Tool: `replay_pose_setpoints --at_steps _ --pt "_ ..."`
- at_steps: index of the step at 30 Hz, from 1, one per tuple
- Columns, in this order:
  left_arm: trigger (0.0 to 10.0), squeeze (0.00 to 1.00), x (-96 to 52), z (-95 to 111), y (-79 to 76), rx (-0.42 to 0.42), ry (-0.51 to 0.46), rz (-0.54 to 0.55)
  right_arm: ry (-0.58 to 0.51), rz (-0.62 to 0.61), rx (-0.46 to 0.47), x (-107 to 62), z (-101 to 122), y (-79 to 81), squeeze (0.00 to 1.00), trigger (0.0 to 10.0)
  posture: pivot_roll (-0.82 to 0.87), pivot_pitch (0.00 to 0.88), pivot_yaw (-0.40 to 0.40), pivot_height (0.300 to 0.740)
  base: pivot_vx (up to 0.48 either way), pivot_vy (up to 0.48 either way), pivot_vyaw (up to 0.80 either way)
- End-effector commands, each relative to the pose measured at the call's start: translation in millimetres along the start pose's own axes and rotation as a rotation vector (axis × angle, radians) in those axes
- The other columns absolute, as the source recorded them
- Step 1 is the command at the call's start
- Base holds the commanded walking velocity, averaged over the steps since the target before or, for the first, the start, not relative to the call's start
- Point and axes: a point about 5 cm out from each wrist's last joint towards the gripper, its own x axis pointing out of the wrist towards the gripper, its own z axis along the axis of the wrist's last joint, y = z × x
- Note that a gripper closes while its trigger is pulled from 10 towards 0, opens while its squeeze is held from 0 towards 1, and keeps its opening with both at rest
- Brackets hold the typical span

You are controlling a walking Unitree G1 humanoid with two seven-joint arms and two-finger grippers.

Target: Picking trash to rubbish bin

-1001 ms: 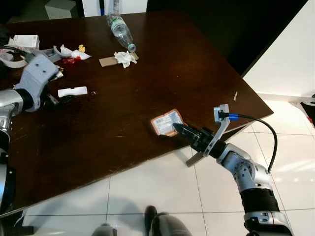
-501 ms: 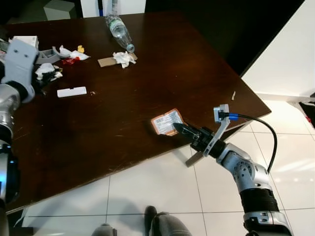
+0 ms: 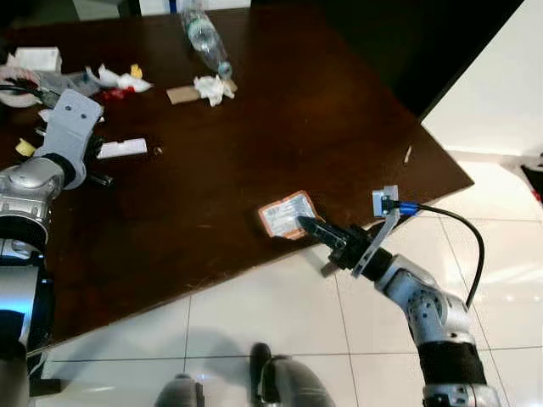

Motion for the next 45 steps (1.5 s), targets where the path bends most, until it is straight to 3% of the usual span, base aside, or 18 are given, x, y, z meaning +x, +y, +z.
replay_pose_setpoints --at_steps 1,2,3,4,5,6,9,12,13,15,16,18,20,24,38,42,45 --pt "0.8 0.0 -1.1 -8.9 -1.4 0.027 0.063 -0.012 0.009 -0.015 0.023 -5.3 -6.1 -0.4 0.0 10.0 0.03 0.4 -0.102 0.74 0.0 0.0 0.0" --pt "1.5 0.0 -1.1 -9.5 -1.5 0.023 0.074 -0.018 0.01 -0.015 0.023 -5.2 -6.5 -0.3 0.0 10.0 0.03 0.4 -0.102 0.74 0.0 0.0 0.0" --pt "1.5 0.0 -1.0 -9.8 -1.7 0.018 0.08 -0.024 0.011 -0.016 0.024 -5.1 -6.6 -0.4 0.0 10.0 0.03 0.4 -0.102 0.74 0.0 0.0 0.0" --pt "2.3 0.0 -0.7 -9.9 -2.9 0.024 0.086 -0.042 0.011 -0.017 0.024 -4.8 -6.5 -0.3 0.0 10.0 0.03 0.4 -0.098 0.74 0.0 0.0 0.0" --pt "4.4 0.0 -0.5 -9.9 -3.9 0.029 0.089 -0.054 0.012 -0.018 0.023 -4.6 -6.3 -0.3 0.0 10.0 0.03 0.4 -0.098 0.74 0.0 0.0 0.0" --pt "10.0 0.0 0.4 -9.1 -7.1 0.032 0.091 -0.091 0.011 -0.02 0.021 -5.2 -4.9 -0.4 0.0 10.0 0.03 0.396 -0.096 0.74 0.0 0.0 0.0" --pt "10.0 0.0 1.7 -7.6 -11.7 0.036 0.093 -0.146 0.012 -0.032 0.011 -6.8 -2.5 -2.1 0.0 10.0 0.03 0.391 -0.095 0.74 0.0 0.0 0.0" --pt "10.0 0.0 1.1 -9.0 -26.3 0.03 0.134 -0.365 0.007 -0.047 -0.002 -9.4 2.1 -4.3 0.0 10.0 0.04 0.374 -0.086 0.74 0.0 0.0 0.0" --pt "10.0 0.0 1.1 -9.0 -26.3 0.03 0.134 -0.365 0.007 -0.047 -0.002 -9.4 2.1 -4.3 0.0 10.0 0.04 0.374 -0.086 0.74 0.0 0.0 0.0" --pt "10.0 0.0 -1.5 -7.7 -35.0 0.039 0.133 -0.519 0.001 -0.054 -0.008 -9.6 4.1 -5.8 0.0 10.0 0.04 0.361 -0.078 0.74 0.0 0.0 0.0" --pt "10.0 0.0 -1.5 -7.7 -35.0 0.039 0.133 -0.519 0.001 -0.054 -0.008 -9.6 4.1 -5.8 0.0 10.0 0.04 0.361 -0.078 0.74 0.0 0.0 0.0" --pt "10.0 0.0 -4.7 -3.7 -41.7 0.038 0.117 -0.653 -0.006 -0.057 -0.012 -9.2 5.5 -6.7 0.0 10.0 0.05 0.351 -0.073 0.74 0.0 0.0 0.0" --pt "10.0 0.0 -12.7 1.7 -49.1 0.071 0.103 -0.835 -0.017 -0.059 -0.019 -7.6 7.2 -7.6 0.0 10.0 0.05 0.339 -0.068 0.74 0.0 0.0 0.0" --pt "10.0 0.0 -35.0 0.9 -62.4 0.159 0.111 -1.08 -0.036 -0.051 -0.029 -3.7 10.3 -7.9 0.0 10.0 0.06 0.308 -0.055 0.74 0.0 0.0 0.0" --pt "10.0 0.0 -60.6 -6.8 -82.5 0.226 0.141 -1.232 -0.067 -0.043 -0.036 2.5 14.9 -8.2 0.0 10.0 0.07 0.274 -0.037 0.74 0.0 0.0 0.0" --pt "10.0 0.0 -57.3 28.2 -65.5 0.225 -0.005 -1.113 -0.085 -0.038 -0.031 5.9 14.9 -9.0 0.0 10.0 0.08 0.263 -0.035 0.74 0.0 0.0 0.0" --pt "10.0 0.0 -56.6 36.8 -58.7 0.223 -0.029 -1.067 -0.088 -0.037 -0.03 6.5 15.1 -9.3 0.0 10.0 0.08 0.259 -0.035 0.74 0.0 0.0 0.0"
